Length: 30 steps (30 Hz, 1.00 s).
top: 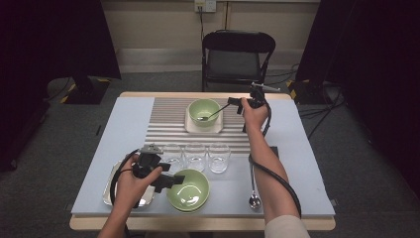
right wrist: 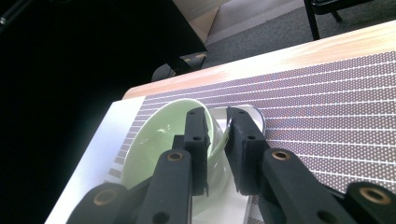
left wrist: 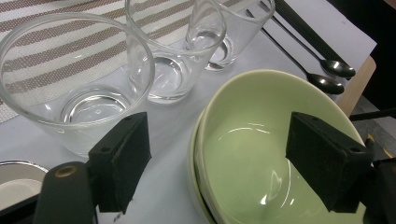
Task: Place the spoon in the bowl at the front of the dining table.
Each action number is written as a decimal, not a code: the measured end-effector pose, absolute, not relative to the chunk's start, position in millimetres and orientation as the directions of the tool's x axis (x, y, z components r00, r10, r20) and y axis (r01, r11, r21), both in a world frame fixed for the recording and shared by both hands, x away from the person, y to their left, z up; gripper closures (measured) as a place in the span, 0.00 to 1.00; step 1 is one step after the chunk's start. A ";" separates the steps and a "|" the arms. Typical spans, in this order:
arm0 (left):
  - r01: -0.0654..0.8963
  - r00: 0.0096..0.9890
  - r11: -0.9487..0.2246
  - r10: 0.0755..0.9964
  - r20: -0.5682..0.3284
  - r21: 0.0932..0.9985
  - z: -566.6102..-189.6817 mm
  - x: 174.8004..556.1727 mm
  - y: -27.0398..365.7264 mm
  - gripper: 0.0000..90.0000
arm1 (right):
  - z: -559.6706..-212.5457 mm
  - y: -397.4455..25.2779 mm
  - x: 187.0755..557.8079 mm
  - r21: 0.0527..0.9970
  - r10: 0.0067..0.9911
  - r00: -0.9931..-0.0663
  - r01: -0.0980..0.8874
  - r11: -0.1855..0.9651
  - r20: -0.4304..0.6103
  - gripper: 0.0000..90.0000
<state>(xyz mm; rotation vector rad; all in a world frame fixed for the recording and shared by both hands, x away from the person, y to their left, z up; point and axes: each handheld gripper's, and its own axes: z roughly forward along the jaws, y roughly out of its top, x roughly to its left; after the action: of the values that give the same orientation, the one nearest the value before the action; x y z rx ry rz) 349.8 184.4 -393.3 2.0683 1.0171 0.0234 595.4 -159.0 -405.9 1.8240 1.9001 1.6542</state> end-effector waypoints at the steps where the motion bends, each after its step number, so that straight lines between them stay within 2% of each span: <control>1: 0.653 0.675 -0.346 0.669 -0.311 0.673 -393.2 349.9 184.4 0.24 | -405.5 -159.2 595.6 0.670 0.736 -0.313 0.699 -0.249 0.600 0.87; 18: 0.651 0.679 -0.350 0.665 -0.311 0.673 -393.2 349.8 182.4 0.24 | -405.0 -166.3 588.4 0.669 0.736 -0.311 0.699 -0.251 0.602 0.98; 30: 0.649 0.680 -0.349 0.665 -0.309 0.676 -391.8 348.9 181.8 0.24 | -405.9 -166.5 583.1 0.666 0.733 -0.311 0.702 -0.252 0.605 0.99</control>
<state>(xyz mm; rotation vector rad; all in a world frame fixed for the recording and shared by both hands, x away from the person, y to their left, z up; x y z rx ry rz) 348.9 181.8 -391.8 2.0713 1.0086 0.0252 583.1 -166.5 -405.9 1.8270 1.9034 1.6522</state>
